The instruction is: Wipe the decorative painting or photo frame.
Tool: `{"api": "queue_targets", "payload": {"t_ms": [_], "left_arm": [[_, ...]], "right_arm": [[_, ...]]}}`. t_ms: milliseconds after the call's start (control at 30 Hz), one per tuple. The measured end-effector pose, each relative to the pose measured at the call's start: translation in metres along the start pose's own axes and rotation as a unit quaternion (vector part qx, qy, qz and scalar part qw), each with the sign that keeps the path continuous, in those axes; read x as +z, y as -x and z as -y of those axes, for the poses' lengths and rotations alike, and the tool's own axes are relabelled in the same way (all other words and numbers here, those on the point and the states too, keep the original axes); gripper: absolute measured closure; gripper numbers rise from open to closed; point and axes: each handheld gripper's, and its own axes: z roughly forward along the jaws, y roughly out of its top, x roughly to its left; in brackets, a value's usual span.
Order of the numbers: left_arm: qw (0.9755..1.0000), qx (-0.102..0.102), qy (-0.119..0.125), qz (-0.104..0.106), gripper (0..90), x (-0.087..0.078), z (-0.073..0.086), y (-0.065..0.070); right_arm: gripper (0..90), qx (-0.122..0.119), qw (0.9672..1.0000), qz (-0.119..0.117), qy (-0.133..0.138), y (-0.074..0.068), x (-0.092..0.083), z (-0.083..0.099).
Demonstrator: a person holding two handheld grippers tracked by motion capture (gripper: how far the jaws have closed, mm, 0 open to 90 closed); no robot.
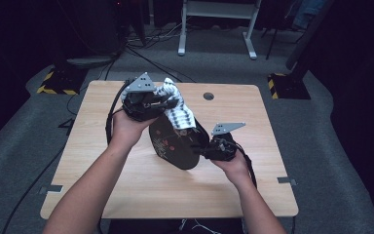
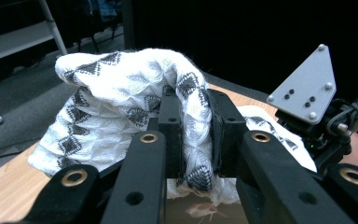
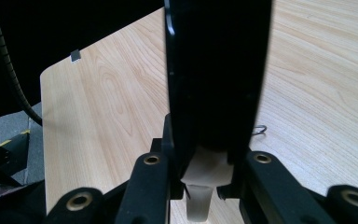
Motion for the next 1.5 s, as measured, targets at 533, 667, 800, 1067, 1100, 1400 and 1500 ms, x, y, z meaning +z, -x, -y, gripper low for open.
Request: {"api": "queue_targets", "payload": {"t_ms": [533,667,800,1067,1100,1400,1500], "left_arm": [[0.9975,0.054,-0.024,-0.040,77.5,0.013,-0.003,0.011],[0.9949,0.071,-0.033,-0.063,77.5,0.015,-0.002,0.012],[0.9948,0.070,-0.030,-0.068,77.7,0.014,0.001,0.011],[0.9945,0.053,-0.032,-0.083,77.8,0.014,0.005,0.001],[0.9944,0.053,-0.033,-0.085,77.8,0.013,0.005,0.000],[0.9935,0.040,-0.040,-0.099,78.0,0.013,0.010,-0.008],[0.9925,0.040,-0.047,-0.106,78.0,0.013,0.011,-0.011]], "right_arm": [[78.3,-0.001,1.0000,-0.008,-0.001,-0.001,0.001,-0.001],[78.3,-0.003,1.0000,-0.006,-0.001,-0.001,0.001,-0.001],[78.4,-0.004,1.0000,-0.006,-0.001,-0.001,0.001,-0.001],[78.5,-0.005,1.0000,-0.006,-0.003,-0.002,0.001,-0.001],[78.5,-0.005,1.0000,-0.006,-0.003,-0.002,0.000,-0.001],[78.5,-0.009,0.9999,-0.004,-0.003,-0.002,0.001,-0.001],[78.6,-0.011,0.9999,-0.003,-0.003,-0.002,0.001,-0.002]]}}
